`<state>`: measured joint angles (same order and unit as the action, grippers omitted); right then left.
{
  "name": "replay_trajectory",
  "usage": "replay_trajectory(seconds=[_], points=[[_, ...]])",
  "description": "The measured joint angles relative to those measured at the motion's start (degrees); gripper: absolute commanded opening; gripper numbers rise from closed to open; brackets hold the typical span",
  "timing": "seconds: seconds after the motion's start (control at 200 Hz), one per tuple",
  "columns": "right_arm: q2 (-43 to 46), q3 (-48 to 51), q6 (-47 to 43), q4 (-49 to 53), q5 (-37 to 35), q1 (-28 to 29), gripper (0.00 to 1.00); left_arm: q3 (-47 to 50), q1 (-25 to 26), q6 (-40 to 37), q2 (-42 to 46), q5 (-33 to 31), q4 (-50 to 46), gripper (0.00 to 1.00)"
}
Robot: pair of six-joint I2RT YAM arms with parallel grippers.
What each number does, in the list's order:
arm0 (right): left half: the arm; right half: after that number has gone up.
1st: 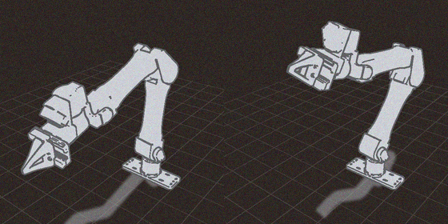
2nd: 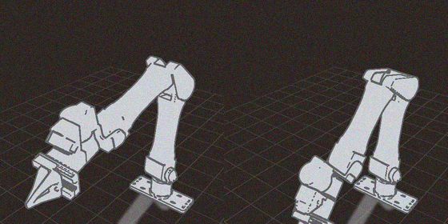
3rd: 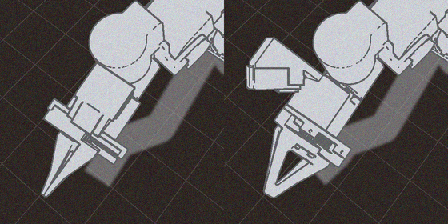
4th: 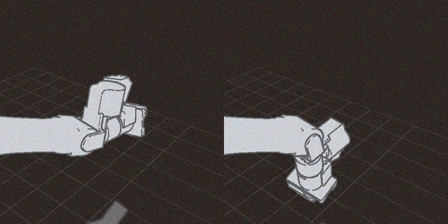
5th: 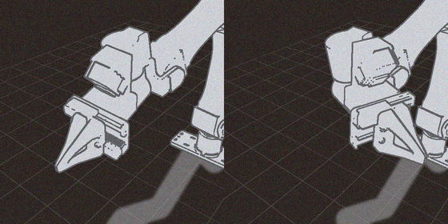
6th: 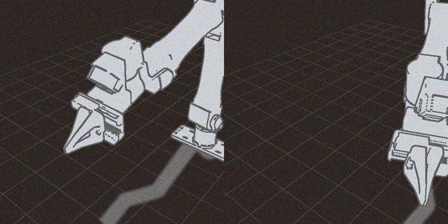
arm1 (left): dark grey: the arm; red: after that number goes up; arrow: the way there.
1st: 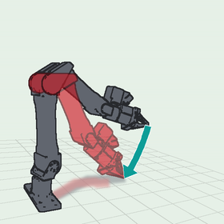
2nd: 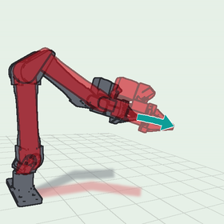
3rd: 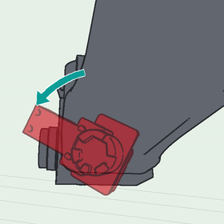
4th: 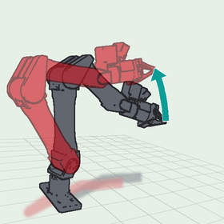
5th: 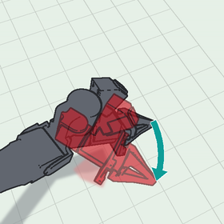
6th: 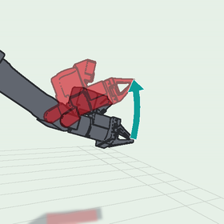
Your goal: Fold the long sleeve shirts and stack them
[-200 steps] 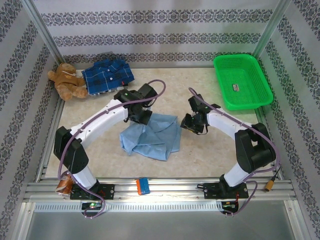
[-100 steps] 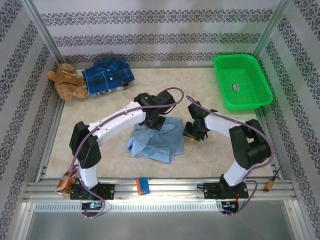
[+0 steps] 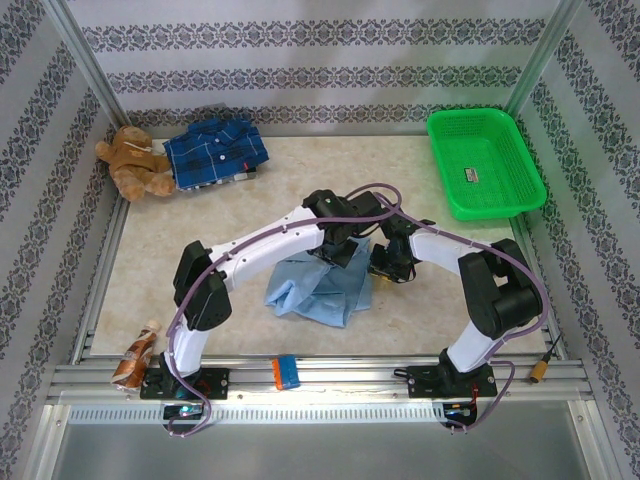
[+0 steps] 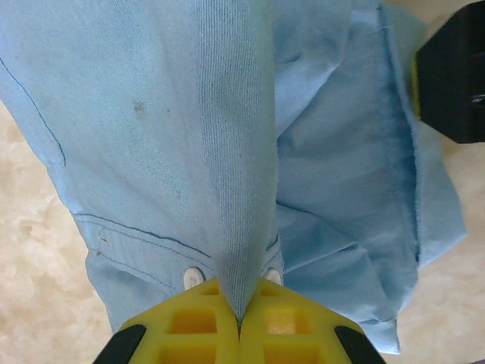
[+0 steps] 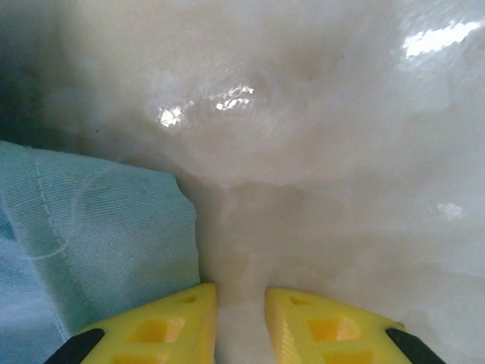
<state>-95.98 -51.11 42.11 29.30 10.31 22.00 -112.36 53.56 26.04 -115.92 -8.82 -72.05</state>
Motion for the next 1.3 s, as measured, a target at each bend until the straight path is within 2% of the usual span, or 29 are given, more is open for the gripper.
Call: replay_trajectory(seconds=[0.28,0.475,0.56,0.685,0.769,0.879,1.029,1.174,1.299], points=[[0.0,0.6,1.0,-0.8,-0.1,0.0,0.26,-0.5,2.8,1.7,-3.1,1.7,0.0,0.01],[0.9,1.8,1.9,-2.2,0.0,0.0,0.29,-0.5,3.4,3.3,-4.9,4.2,1.5,0.25],[1.9,2.9,2.3,-3.5,0.3,-0.4,0.34,-0.3,3.4,4.6,-4.9,6.1,3.9,0.36],[3.4,4.2,2.1,-5.2,3.2,-2.2,0.42,2.1,3.3,7.1,-4.6,10.7,10.6,0.47],[3.9,4.7,1.0,-5.9,6.3,-4.3,0.45,5.9,3.0,9.9,-3.5,14.3,17.0,0.49],[5.2,5.1,-1.4,-5.0,8.6,-7.8,0.49,13.9,2.2,14.8,1.5,17.7,26.7,0.6],[12.4,6.1,-5.3,-0.7,8.0,-14.0,0.57,23.5,-0.8,20.0,14.7,17.0,34.1,0.68],[19.7,5.9,-8.8,-0.4,10.4,-13.0,0.6,29.7,-4.3,22.1,31.3,14.9,36.3,0.69],[19.3,4.8,-10.5,-1.8,12.4,-10.1,0.6,37.6,-4.4,23.0,40.9,14.8,37.5,0.63]])
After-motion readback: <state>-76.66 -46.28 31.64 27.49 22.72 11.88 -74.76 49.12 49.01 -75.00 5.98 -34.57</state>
